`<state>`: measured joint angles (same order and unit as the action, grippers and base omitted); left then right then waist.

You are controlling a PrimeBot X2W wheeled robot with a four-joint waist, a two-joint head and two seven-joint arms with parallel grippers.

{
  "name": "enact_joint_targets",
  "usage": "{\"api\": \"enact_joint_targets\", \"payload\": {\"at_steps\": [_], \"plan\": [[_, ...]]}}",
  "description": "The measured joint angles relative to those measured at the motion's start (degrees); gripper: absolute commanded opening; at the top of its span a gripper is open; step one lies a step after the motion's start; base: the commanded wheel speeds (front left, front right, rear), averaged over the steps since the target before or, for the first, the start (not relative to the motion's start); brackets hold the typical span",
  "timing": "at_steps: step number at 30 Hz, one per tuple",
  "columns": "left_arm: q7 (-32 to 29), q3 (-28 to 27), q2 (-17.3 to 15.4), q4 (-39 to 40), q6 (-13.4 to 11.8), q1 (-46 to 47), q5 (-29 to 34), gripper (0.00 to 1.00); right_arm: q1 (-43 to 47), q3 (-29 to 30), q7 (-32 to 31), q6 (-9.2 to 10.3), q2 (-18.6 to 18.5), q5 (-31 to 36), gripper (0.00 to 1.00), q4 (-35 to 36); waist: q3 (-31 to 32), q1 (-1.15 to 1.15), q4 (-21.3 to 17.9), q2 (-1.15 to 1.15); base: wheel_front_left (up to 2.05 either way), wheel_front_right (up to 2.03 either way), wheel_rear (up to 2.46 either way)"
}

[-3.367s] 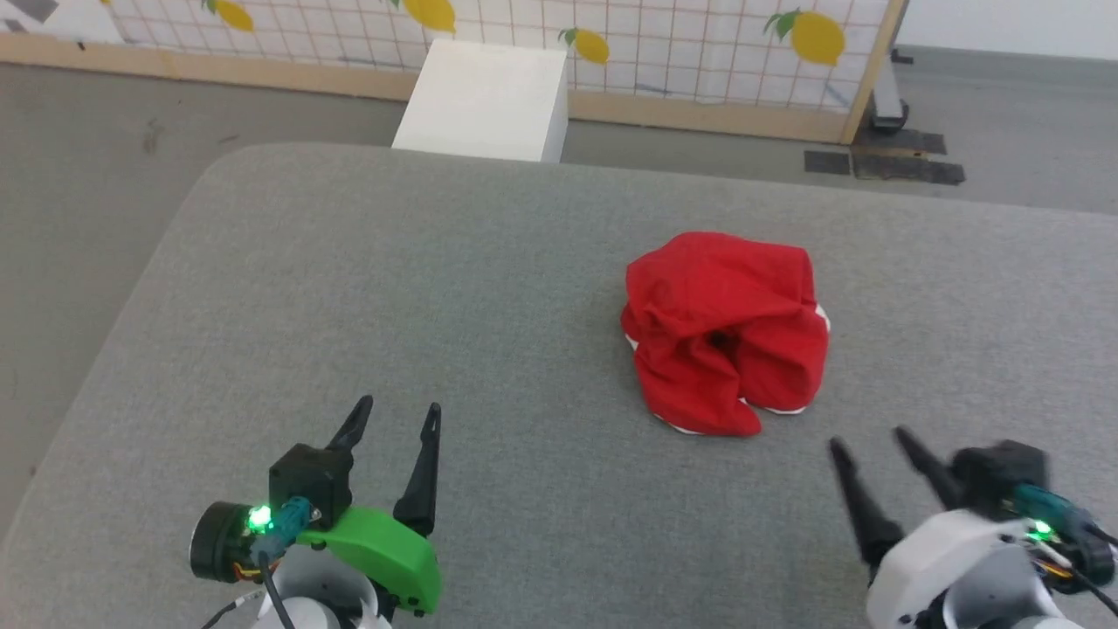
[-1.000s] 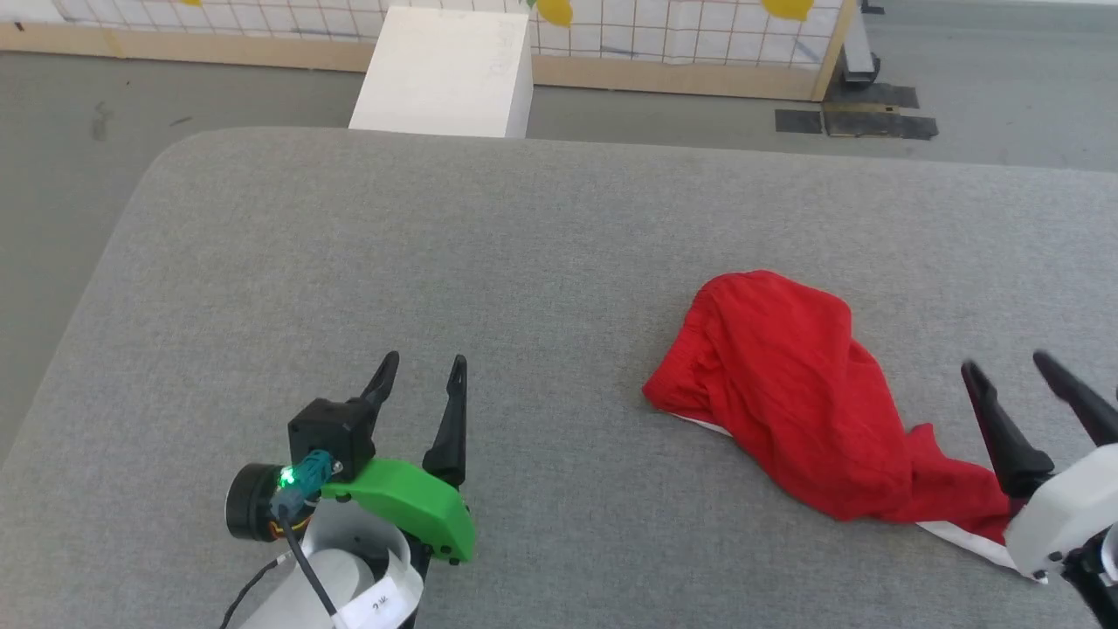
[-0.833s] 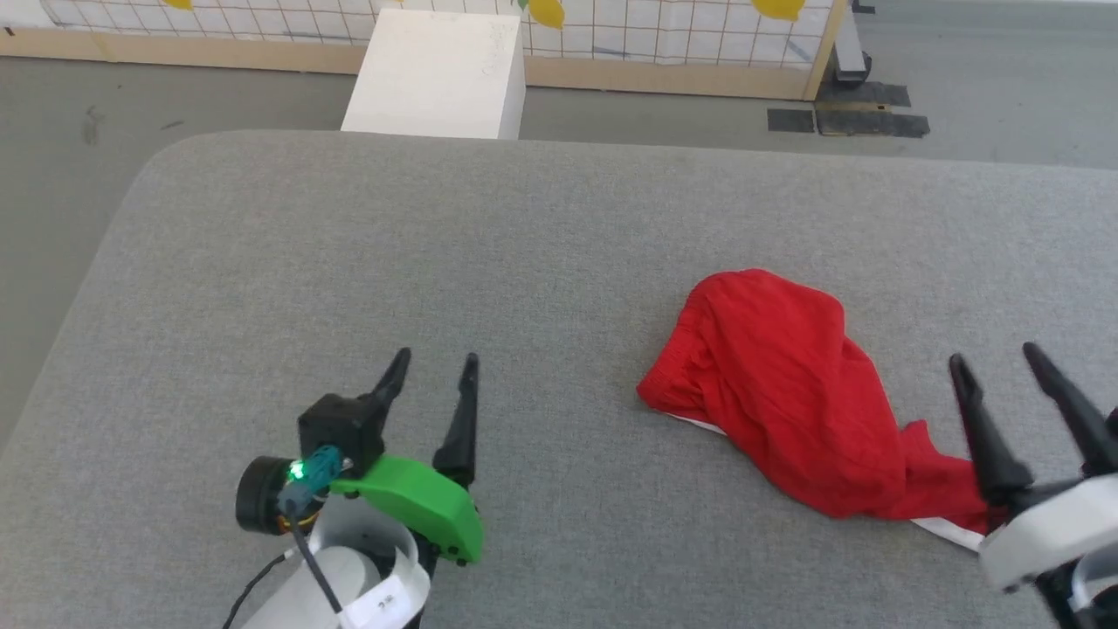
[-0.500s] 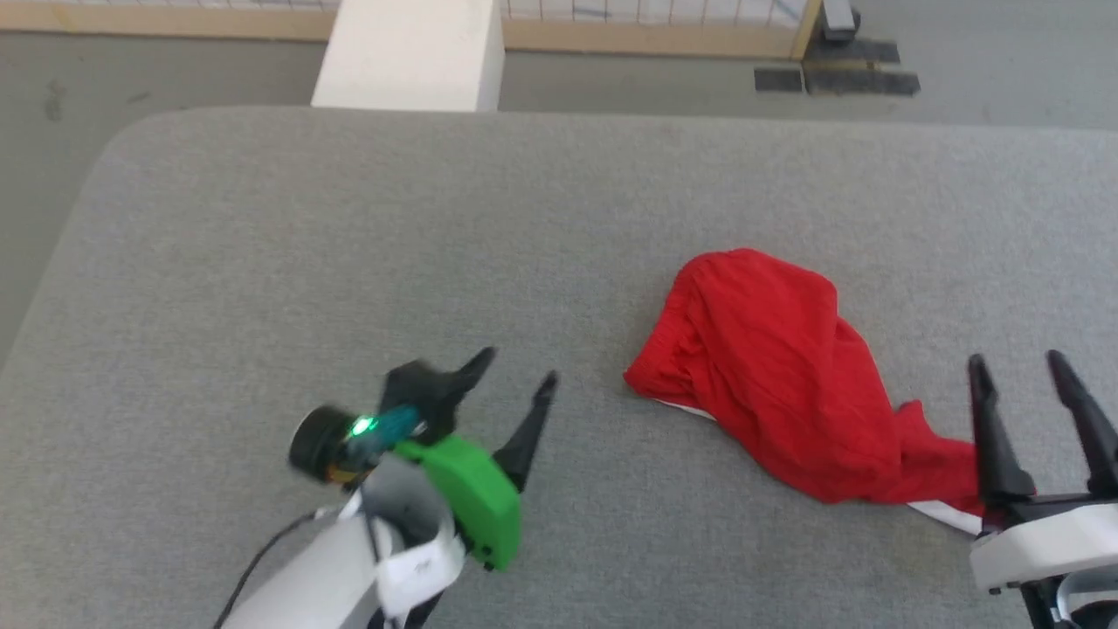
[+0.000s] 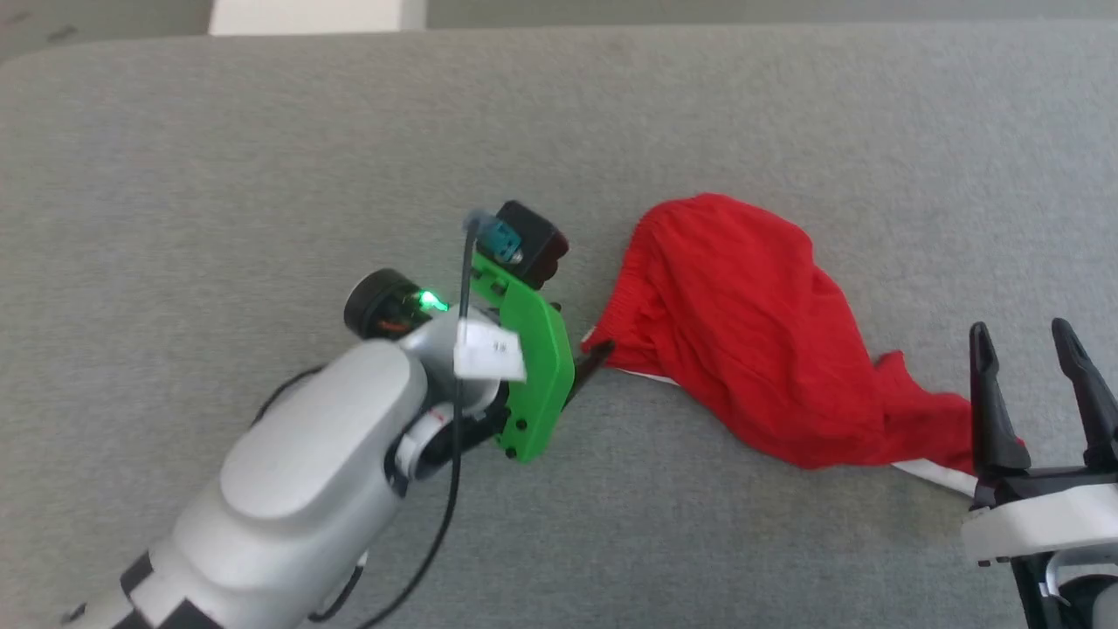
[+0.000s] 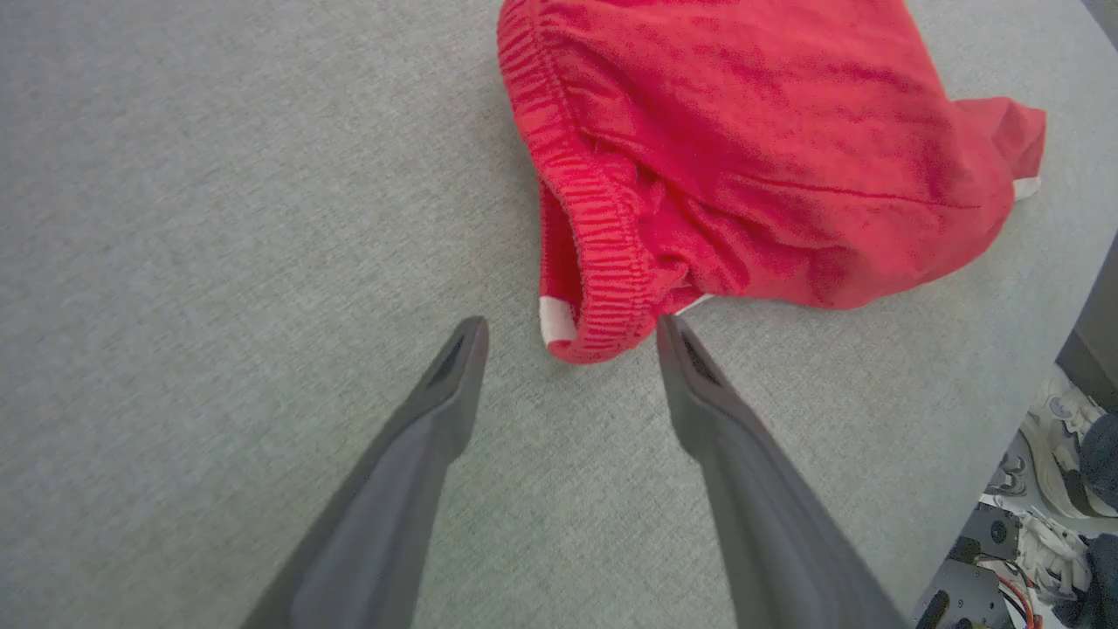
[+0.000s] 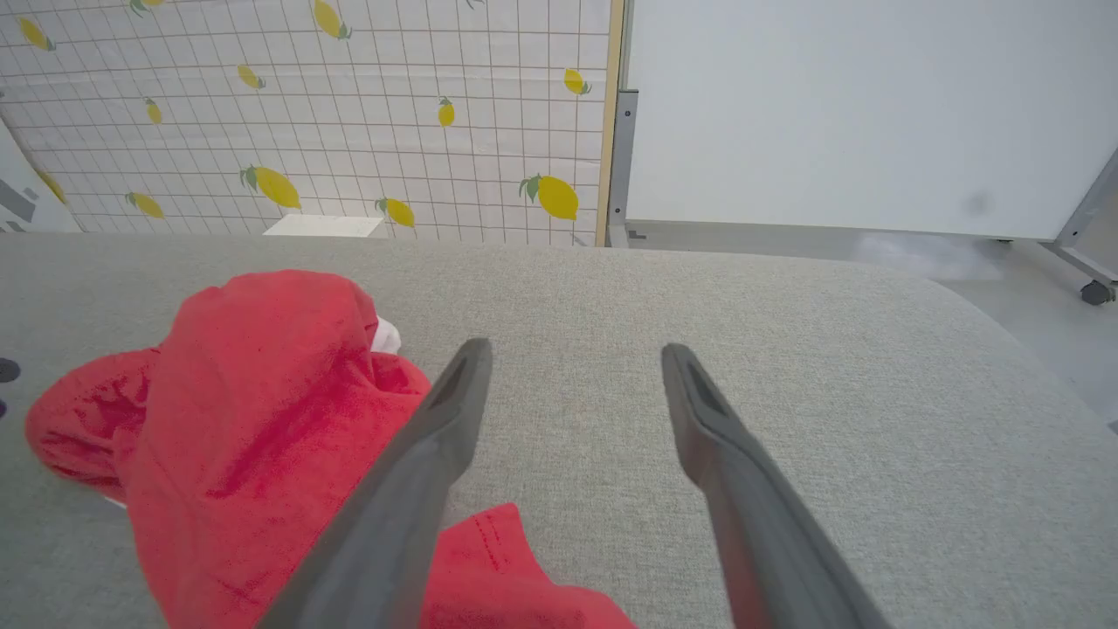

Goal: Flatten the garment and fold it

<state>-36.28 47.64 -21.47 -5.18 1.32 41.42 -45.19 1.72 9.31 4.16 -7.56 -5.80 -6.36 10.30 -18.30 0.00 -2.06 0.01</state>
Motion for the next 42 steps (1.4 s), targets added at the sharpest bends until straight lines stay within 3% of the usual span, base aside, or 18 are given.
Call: {"api": "enact_joint_targets", "payload": {"at_steps": [4,11,12,16,24,31,35,38,39,40,42], "plan": [[-4.07,-0.37,0.78,-1.78,0.44,2.38,-2.9,1.0,-0.8,-0.19,0.88,0.0,0.74,0.4,1.0,-0.37,-1.98,0.0,-1.65,0.0,0.0,0.0,0.0],[-4.71,1.59,0.56,-3.98,1.43,4.38,-1.11,1.0,-1.3,-0.04,1.93,0.0,1.3,1.05,1.0,-1.38,-4.68,0.0,-3.89,0.0,0.0,0.0,0.0],[-4.45,1.6,0.55,-4.13,1.44,4.35,-1.08,0.0,-1.46,0.13,1.94,0.0,1.34,1.22,1.0,-1.49,-4.92,0.0,-4.08,0.0,0.0,0.0,0.0],[-1.91,1.18,0.34,-4.1,1.53,3.25,-0.91,0.0,-1.62,0.49,1.93,0.0,1.42,1.55,1.0,-2.2,-4.54,0.0,-4.09,0.0,0.0,0.0,0.0],[4.87,-4.49,-1.14,0.78,-4.94,-1.38,-0.96,0.0,-1.3,0.33,0.27,0.0,1.33,1.87,1.0,-2.69,-0.91,0.0,-1.88,0.0,0.0,0.0,0.0],[5.67,-7.53,-7.37,7.51,-11.05,-10.86,-2.87,0.0,0.48,0.03,-1.86,0.0,1.26,1.83,1.0,-2.27,2.59,-0.01,2.33,0.0,0.0,0.0,0.0],[5.58,-7.57,-10.5,10.45,-13.19,-16.71,-3.33,0.0,0.9,-0.07,-2.83,0.0,1.27,1.77,1.0,-2.03,4.03,-0.01,4.75,0.0,0.0,0.0,0.0],[5.6,-7.1,-11.11,11.76,-14.22,-19.74,-3.57,0.0,1.02,-0.46,-3.67,0.0,1.29,1.77,1.0,-1.99,4.89,-0.01,6.2,0.0,0.0,0.0,0.0],[5.64,-6.83,-11.14,11.95,-14.39,-20.4,-3.56,0.39,1.05,-0.59,-3.76,0.0,1.27,1.77,1.0,-1.99,5.17,-0.01,6.61,0.0,0.0,0.0,0.0],[5.89,-6.73,-11.11,12.06,-14.63,-20.81,-3.55,1.0,1.06,-0.71,-3.97,0.0,1.29,1.77,1.0,-1.99,5.39,-0.01,6.9,0.0,0.0,0.0,0.0],[7.39,-6.88,-10.91,12.09,-15.29,-21.21,-3.25,1.0,1.09,-1.02,-4.26,0.0,1.29,1.77,1.0,-1.99,5.9,-0.01,7.42,0.0,0.0,0.0,0.0]]}}
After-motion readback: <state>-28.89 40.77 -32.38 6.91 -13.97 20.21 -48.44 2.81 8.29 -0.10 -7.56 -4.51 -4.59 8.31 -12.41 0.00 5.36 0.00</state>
